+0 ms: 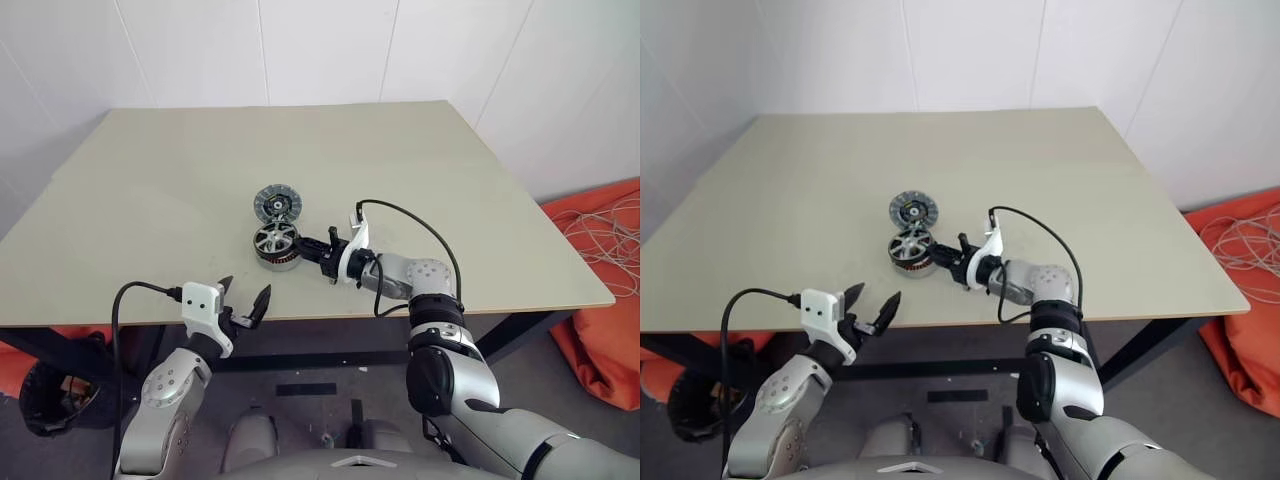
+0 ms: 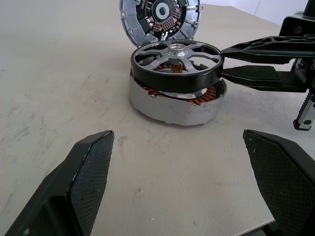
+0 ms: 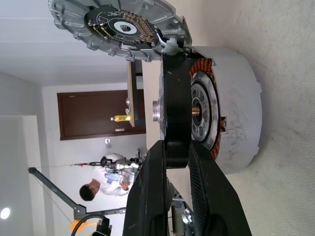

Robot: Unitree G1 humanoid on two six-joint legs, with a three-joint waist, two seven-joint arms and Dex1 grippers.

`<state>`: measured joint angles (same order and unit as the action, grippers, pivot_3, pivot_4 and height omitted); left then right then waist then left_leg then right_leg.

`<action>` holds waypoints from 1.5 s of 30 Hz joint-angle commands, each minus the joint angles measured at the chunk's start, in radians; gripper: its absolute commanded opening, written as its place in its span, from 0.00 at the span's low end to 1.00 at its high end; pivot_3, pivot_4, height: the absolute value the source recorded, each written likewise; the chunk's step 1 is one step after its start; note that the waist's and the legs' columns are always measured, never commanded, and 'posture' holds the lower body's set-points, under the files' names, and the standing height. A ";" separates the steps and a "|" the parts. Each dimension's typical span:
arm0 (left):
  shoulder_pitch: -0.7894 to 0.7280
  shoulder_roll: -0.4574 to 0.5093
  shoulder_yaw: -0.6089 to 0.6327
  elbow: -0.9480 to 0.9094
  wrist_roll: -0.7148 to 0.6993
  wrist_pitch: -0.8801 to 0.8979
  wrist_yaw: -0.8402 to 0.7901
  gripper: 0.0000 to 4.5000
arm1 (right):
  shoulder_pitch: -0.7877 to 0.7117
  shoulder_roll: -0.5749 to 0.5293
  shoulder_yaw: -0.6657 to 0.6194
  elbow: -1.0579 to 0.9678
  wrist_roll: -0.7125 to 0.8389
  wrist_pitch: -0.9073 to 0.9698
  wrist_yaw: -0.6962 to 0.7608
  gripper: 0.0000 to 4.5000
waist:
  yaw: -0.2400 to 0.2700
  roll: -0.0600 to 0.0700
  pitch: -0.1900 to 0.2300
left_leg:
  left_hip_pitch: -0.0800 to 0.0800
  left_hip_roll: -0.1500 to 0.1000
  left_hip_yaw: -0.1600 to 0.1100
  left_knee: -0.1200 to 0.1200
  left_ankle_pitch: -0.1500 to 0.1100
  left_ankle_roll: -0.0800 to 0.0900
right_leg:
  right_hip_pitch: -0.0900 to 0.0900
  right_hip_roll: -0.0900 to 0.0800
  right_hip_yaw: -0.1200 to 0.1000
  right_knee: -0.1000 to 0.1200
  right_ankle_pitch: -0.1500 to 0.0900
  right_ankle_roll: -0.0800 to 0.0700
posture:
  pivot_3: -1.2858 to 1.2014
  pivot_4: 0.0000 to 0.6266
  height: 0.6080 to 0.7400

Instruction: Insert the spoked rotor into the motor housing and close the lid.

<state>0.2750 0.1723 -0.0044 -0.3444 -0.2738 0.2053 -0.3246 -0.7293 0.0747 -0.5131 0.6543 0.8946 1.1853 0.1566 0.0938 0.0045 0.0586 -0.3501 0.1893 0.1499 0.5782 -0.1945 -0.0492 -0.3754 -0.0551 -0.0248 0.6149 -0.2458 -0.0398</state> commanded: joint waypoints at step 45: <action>-0.019 0.003 0.004 -0.011 -0.013 -0.026 -0.003 1.00 | 0.076 -0.122 0.854 -0.414 -0.597 -0.640 0.412 0.01 | -0.003 -0.001 0.000 | -0.001 0.000 -0.001 -0.001 -0.001 0.001 | 0.000 0.000 0.000 -0.002 -0.001 0.002 | 0.52 0.00 1.00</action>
<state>0.2651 0.1740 -0.0063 -0.3290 -0.2858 0.1975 -0.3257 -0.6172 -0.0555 0.3427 0.2231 0.3244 0.5991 0.5559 0.0910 0.0031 0.0586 -0.3512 0.1897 0.1493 0.5772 -0.1952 -0.0479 -0.3757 -0.0548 -0.0249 0.6124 -0.2463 -0.0389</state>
